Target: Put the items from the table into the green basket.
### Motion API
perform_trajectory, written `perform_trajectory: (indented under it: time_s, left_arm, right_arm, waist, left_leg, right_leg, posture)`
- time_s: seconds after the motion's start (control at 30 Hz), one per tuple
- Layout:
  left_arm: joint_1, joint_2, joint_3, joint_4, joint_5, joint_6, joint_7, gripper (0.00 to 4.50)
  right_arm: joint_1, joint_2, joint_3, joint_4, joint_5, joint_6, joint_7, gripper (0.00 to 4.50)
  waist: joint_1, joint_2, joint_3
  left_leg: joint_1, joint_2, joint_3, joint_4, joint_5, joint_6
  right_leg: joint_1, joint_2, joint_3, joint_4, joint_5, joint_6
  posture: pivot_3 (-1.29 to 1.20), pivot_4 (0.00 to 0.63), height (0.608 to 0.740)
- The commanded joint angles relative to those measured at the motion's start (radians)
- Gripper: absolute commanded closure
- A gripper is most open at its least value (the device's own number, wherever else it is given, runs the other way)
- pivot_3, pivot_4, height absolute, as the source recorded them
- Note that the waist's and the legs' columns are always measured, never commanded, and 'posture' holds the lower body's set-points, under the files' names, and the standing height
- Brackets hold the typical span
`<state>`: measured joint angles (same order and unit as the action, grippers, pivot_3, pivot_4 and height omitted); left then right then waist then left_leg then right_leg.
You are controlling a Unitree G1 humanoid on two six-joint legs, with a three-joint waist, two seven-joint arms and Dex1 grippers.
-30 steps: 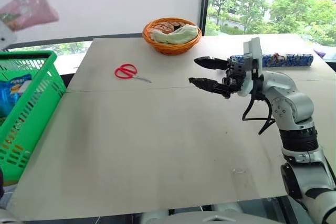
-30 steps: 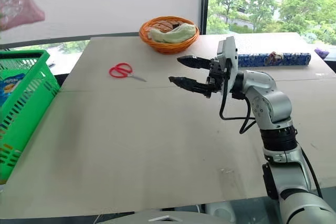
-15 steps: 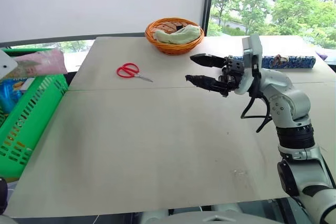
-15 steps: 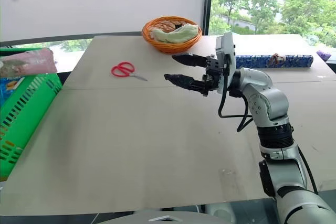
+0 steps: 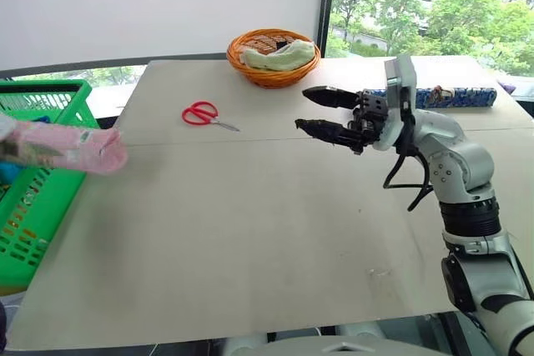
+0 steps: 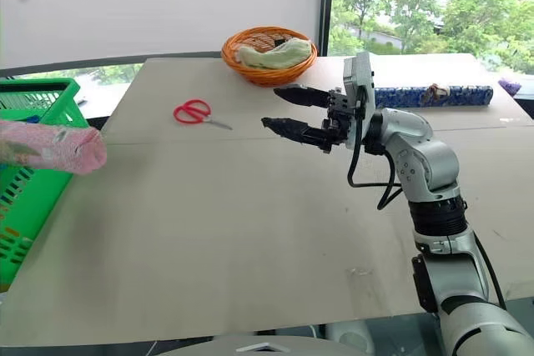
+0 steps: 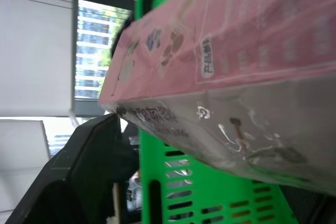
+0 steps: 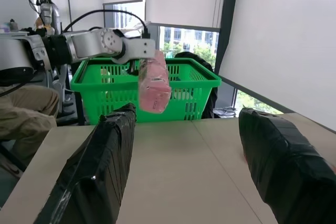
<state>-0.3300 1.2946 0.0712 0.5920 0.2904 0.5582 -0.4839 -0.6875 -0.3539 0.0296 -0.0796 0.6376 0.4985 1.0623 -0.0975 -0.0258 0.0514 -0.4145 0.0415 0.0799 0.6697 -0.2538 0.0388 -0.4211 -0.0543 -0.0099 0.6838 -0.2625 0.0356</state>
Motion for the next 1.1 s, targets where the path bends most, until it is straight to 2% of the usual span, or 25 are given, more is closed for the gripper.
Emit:
perform_trajectory:
  time_s: [0.03, 0.27, 0.4, 0.57, 0.63, 0.7, 0.8, 0.83, 0.9, 1.0, 1.07, 1.1]
  left_arm:
    - [0.1, 0.054, 0.052, -0.023, -0.008, 0.049, -0.041, 0.1]
    - [0.274, 0.06, 0.118, -0.054, -0.052, 0.086, -0.102, 0.1]
    - [0.29, 0.072, 0.169, -0.038, -0.055, 0.059, -0.045, 0.1]
    - [0.248, 0.147, 0.227, 0.023, -0.043, -0.016, 0.024, 0.1]
    - [0.178, 0.185, 0.255, 0.053, -0.045, -0.087, 0.098, 0.1]
    - [0.039, 0.187, 0.276, 0.036, -0.091, -0.203, 0.145, 0.1]
    - [-0.328, 0.057, 0.286, -0.059, -0.265, -0.338, 0.122, 0.1]
    - [-0.442, -0.017, 0.285, -0.119, -0.354, -0.319, 0.066, 0.1]
    - [-0.576, -0.146, 0.298, -0.22, -0.503, -0.268, -0.027, 0.1]
    - [-0.494, -0.296, 0.306, -0.467, -0.736, -0.169, -0.222, 0.1]
    - [-0.391, -0.354, 0.292, -0.575, -0.806, -0.086, -0.259, 0.1]
    - [-0.303, -0.442, 0.248, -0.643, -0.863, -0.033, -0.253, 0.1]
  right_arm:
    - [-0.011, 0.001, -0.011, -0.007, 0.014, -0.012, 0.007, 1.17]
    - [-0.025, 0.009, -0.005, 0.019, 0.009, -0.02, 0.022, 1.17]
    - [-0.036, 0.015, -0.002, 0.037, 0.005, -0.026, 0.033, 1.17]
    - [-0.036, 0.014, 0.001, 0.042, 0.001, -0.028, 0.043, 1.17]
    - [-0.034, 0.011, -0.001, 0.044, 0.0, -0.027, 0.045, 1.17]
    - [-0.033, 0.008, -0.004, 0.046, -0.002, -0.027, 0.046, 1.17]
    - [-0.031, 0.006, -0.005, 0.052, -0.005, -0.029, 0.05, 1.17]
    - [-0.031, 0.006, -0.005, 0.055, -0.007, -0.032, 0.051, 1.17]
    - [-0.032, 0.008, -0.004, 0.063, -0.011, -0.037, 0.05, 1.17]
    - [-0.02, 0.005, -0.007, 0.068, -0.02, -0.049, 0.042, 1.17]
    - [0.002, -0.009, -0.008, 0.066, -0.034, -0.06, 0.043, 1.17]
    - [0.035, -0.025, -0.011, 0.075, -0.061, -0.079, 0.031, 1.17]
  waist:
    - [0.001, -0.001, -0.001]
    - [0.011, -0.002, -0.002]
    - [0.024, -0.005, -0.004]
    - [0.032, -0.006, -0.005]
    - [0.035, -0.008, -0.006]
    - [0.043, -0.009, -0.007]
    - [0.069, -0.011, -0.008]
    - [0.083, -0.012, -0.01]
    - [0.093, -0.013, -0.014]
    - [0.083, -0.001, -0.021]
    - [0.058, 0.003, -0.022]
    - [0.048, 0.004, -0.022]
  left_leg:
    - [0.0, 0.0, 0.0, 0.0, 0.0, 0.0]
    - [0.001, 0.001, 0.0, 0.001, 0.001, -0.001]
    - [0.001, 0.001, -0.001, 0.001, 0.001, -0.003]
    - [0.001, 0.001, -0.002, 0.0, 0.001, -0.004]
    - [0.0, 0.0, -0.004, 0.0, 0.0, -0.006]
    - [0.0, 0.0, -0.004, 0.0, -0.001, -0.007]
    - [-0.001, -0.001, -0.006, 0.0, -0.001, -0.008]
    - [-0.001, -0.002, -0.006, 0.001, -0.001, -0.008]
    - [-0.001, -0.003, -0.007, 0.003, 0.0, -0.008]
    - [0.0, -0.005, -0.003, 0.005, 0.003, -0.005]
    - [0.002, -0.005, 0.0, 0.006, 0.002, -0.002]
    - [0.002, -0.004, 0.001, 0.005, 0.002, -0.002]
  right_leg:
    - [-0.001, 0.0, 0.0, 0.001, 0.0, 0.0]
    - [-0.001, -0.002, -0.001, 0.006, 0.0, -0.001]
    - [-0.002, -0.003, -0.001, 0.006, 0.001, -0.002]
    - [-0.002, -0.004, -0.003, 0.006, 0.001, -0.003]
    - [-0.002, -0.008, -0.005, 0.005, 0.001, -0.004]
    - [-0.002, -0.009, -0.007, 0.005, 0.001, -0.005]
    - [-0.001, -0.012, -0.013, 0.005, 0.001, -0.005]
    - [-0.001, -0.013, -0.018, 0.004, 0.001, -0.005]
    - [0.003, -0.015, -0.023, 0.004, 0.001, -0.005]
    - [0.005, -0.014, -0.023, 0.004, 0.002, -0.004]
    - [0.005, -0.013, -0.02, 0.004, 0.002, -0.003]
    - [0.005, -0.01, -0.019, 0.004, 0.002, -0.003]
  posture:
    - [-0.06, 0.0, 0.738]
    - [-0.02, 0.0, 0.738]
    - [-0.01, 0.0, 0.738]
    - [0.0, 0.0, 0.738]
    - [0.0, 0.0, 0.738]
    - [0.01, 0.0, 0.738]
    - [0.01, 0.0, 0.738]
    - [0.0, 0.0, 0.738]
    - [-0.01, 0.0, 0.738]
    - [-0.02, 0.0, 0.738]
    - [-0.02, 0.0, 0.738]
    - [-0.04, 0.0, 0.738]
